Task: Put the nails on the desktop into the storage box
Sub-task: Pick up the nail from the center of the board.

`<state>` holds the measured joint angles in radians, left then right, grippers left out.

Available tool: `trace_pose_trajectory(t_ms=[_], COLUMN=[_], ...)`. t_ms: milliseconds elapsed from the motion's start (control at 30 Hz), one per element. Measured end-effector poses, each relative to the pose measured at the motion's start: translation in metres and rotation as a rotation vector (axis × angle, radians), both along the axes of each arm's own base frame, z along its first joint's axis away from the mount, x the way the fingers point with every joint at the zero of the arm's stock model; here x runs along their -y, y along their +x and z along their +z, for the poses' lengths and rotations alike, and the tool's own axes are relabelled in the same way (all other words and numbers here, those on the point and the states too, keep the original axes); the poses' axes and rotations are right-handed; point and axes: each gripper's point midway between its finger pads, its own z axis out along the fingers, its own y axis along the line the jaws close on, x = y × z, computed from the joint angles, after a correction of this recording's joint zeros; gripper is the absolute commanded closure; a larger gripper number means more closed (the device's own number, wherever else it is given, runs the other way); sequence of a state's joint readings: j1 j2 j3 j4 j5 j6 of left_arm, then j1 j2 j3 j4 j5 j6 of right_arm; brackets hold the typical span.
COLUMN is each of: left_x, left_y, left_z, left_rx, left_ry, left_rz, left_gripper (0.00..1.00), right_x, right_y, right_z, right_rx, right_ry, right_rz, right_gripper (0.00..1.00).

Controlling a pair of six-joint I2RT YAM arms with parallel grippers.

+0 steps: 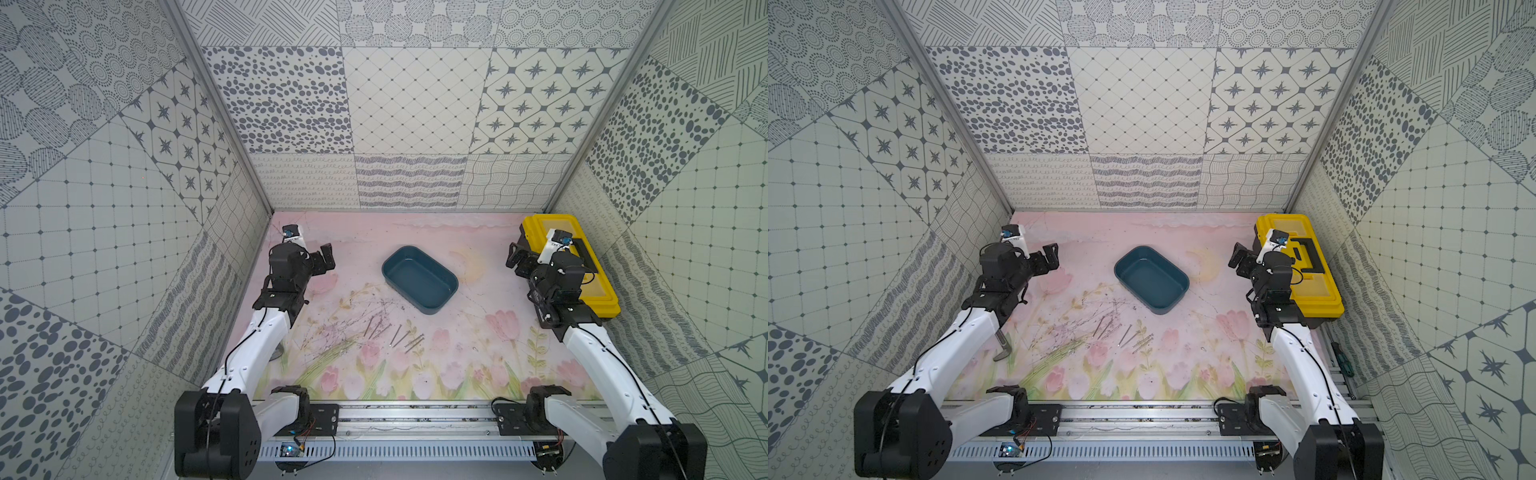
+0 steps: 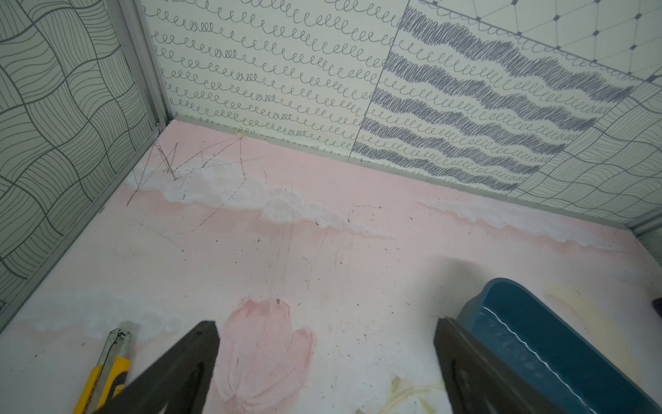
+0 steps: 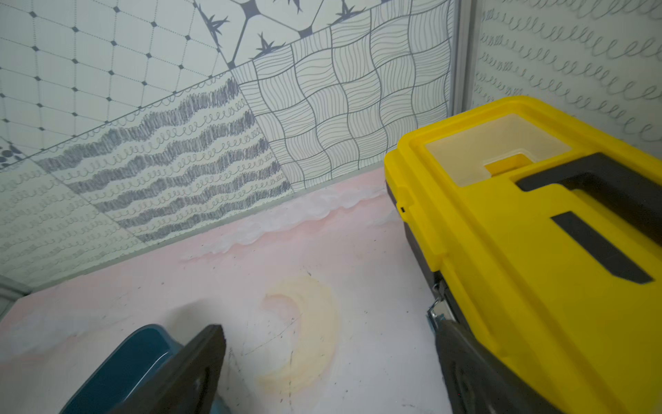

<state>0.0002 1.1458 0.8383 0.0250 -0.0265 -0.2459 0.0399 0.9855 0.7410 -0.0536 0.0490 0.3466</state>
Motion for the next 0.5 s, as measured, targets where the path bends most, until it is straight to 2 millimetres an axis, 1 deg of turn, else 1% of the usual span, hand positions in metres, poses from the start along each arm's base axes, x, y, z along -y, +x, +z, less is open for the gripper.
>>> trace_pose_trajectory(t_ms=[33, 133, 233, 300, 367, 433, 500], left_x=[0.003, 0.016, 0.033, 0.044, 0.057, 0.077, 0.094], left_y=[-0.001, -0.006, -0.011, -0.016, -0.023, -0.032, -0.041], left_z=[0.012, 0.032, 0.042, 0.043, 0.039, 0.031, 0.022], left_rx=[-0.003, -0.04, -0.115, -0.175, -0.248, -0.334, -0.405], left_ry=[-0.022, -0.08, -0.118, -0.132, -0.141, -0.134, -0.117], left_rz=[-0.009, -0.057, -0.122, -0.162, -0.203, -0.26, -0.31], left_gripper=[0.03, 0.16, 0.24, 0.27, 0.34, 0.38, 0.43], right_x=[-0.006, -0.023, -0.044, -0.059, -0.076, -0.097, -0.115], right_y=[-0.002, -0.008, -0.017, -0.023, -0.03, -0.038, -0.044], right_z=[0.005, 0.013, 0.023, 0.031, 0.04, 0.047, 0.051], right_rx=[-0.013, -0.061, -0.101, -0.118, -0.123, -0.126, -0.133], right_ry=[0.019, 0.062, 0.091, 0.096, 0.092, 0.077, 0.057], right_rz=[0.028, 0.108, 0.194, 0.249, 0.31, 0.382, 0.444], right_gripper=[0.08, 0.14, 0.18, 0.21, 0.23, 0.25, 0.27])
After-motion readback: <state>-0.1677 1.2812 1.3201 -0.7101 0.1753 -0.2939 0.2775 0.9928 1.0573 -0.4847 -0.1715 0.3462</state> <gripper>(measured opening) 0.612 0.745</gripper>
